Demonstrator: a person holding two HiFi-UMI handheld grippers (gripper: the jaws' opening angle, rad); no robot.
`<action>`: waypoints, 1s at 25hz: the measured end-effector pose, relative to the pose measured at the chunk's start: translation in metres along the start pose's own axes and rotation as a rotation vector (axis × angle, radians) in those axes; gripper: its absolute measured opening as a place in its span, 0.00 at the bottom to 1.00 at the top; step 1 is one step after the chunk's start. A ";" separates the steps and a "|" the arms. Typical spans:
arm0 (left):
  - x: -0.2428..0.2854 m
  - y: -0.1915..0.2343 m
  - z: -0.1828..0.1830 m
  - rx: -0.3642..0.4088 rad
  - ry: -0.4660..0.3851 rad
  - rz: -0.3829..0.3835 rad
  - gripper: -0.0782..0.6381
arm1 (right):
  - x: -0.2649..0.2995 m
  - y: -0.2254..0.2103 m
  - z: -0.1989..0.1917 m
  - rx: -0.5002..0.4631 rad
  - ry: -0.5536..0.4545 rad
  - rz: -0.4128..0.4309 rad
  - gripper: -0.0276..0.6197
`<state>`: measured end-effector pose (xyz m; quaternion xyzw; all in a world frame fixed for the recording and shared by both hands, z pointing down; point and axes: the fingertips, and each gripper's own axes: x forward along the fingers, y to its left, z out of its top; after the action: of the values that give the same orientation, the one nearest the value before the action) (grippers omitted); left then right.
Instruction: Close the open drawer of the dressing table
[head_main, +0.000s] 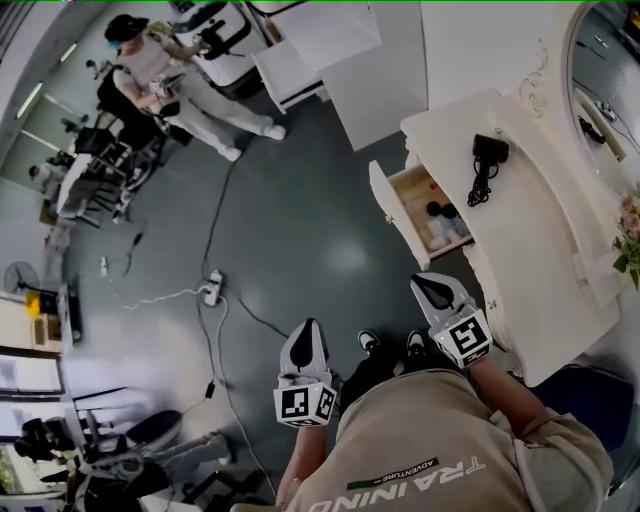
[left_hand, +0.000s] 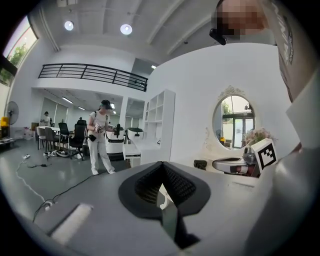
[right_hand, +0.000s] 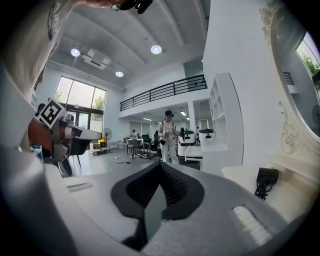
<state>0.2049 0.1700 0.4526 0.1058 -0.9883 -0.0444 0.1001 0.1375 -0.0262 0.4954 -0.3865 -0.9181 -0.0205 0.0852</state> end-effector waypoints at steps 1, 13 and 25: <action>0.005 0.001 -0.002 -0.004 0.004 -0.007 0.13 | 0.002 -0.002 -0.003 0.003 0.009 -0.003 0.05; 0.109 0.044 0.002 0.008 -0.013 -0.127 0.13 | 0.057 -0.037 -0.005 -0.003 0.079 -0.108 0.05; 0.182 0.171 0.020 0.113 -0.022 -0.217 0.13 | 0.185 -0.044 0.029 -0.013 0.070 -0.222 0.05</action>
<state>-0.0076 0.2978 0.4859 0.2173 -0.9730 -0.0003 0.0778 -0.0255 0.0768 0.5003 -0.2823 -0.9515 -0.0494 0.1119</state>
